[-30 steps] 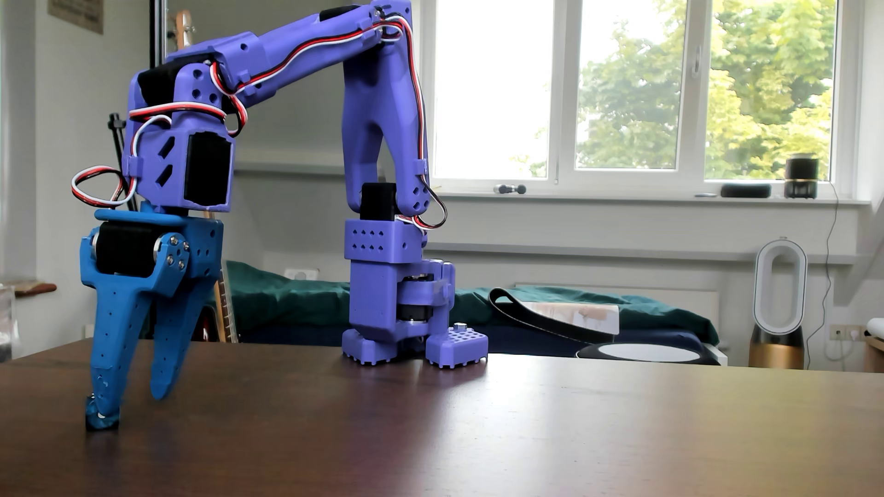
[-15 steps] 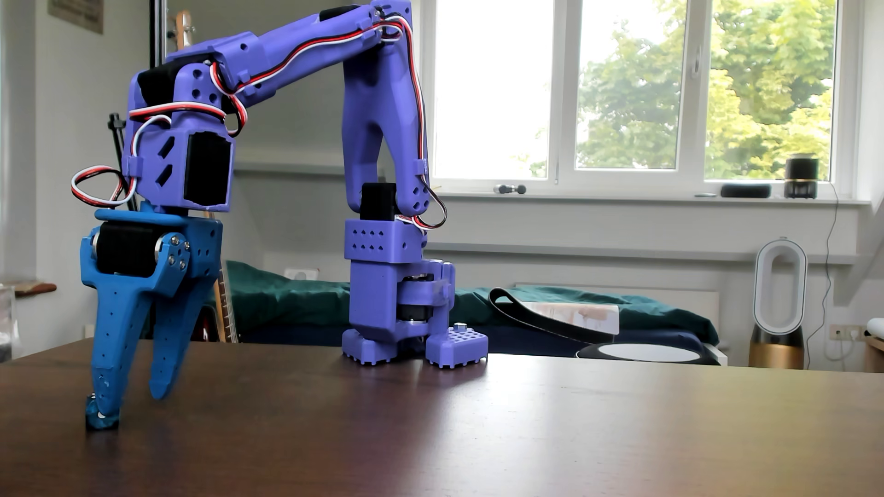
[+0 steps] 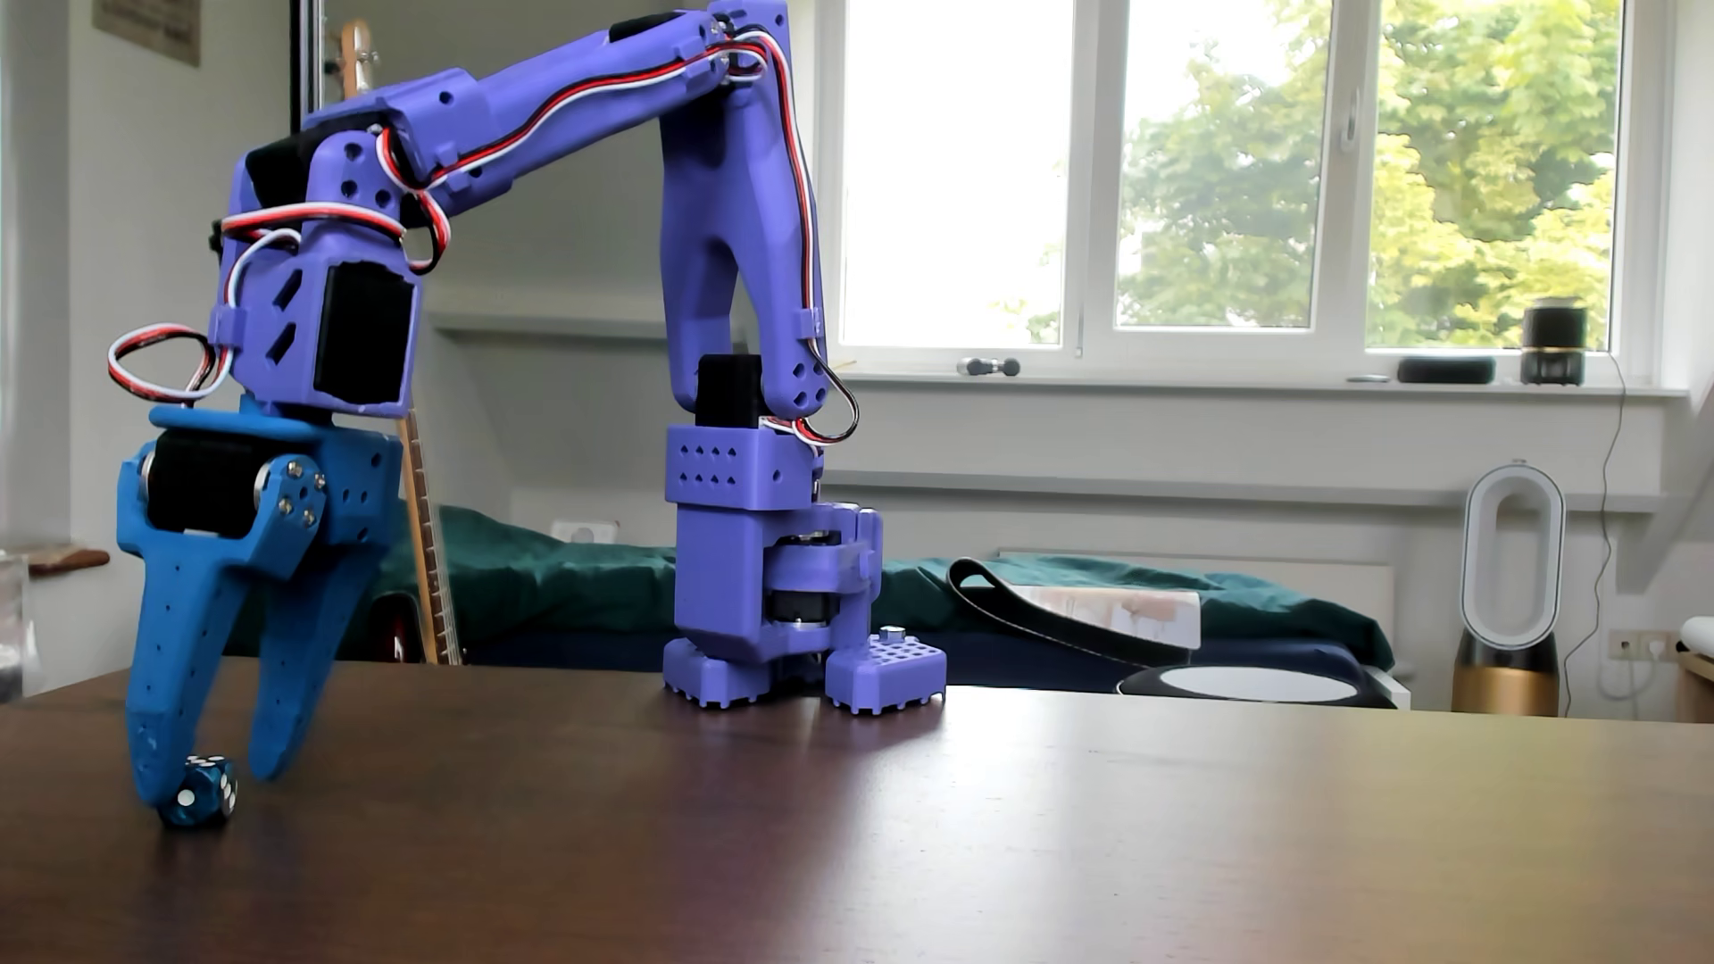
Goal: Grab the blue dice
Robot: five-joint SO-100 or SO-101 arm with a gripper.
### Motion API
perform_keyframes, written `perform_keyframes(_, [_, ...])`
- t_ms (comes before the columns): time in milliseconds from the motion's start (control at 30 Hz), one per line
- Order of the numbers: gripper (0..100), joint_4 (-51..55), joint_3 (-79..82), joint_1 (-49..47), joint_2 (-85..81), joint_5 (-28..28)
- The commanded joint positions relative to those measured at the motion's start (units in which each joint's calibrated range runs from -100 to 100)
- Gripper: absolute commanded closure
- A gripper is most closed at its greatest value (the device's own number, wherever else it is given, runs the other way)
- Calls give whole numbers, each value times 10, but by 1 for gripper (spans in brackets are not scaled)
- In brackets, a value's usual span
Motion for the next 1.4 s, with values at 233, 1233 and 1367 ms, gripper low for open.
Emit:
perform_keyframes(233, [88, -5, -22, 5, -5, -2])
perform_keyframes(1233, [98, 181, -110, -115, -423, -115])
perform_keyframes(1367, [98, 215, -20, -92, -592, -110])
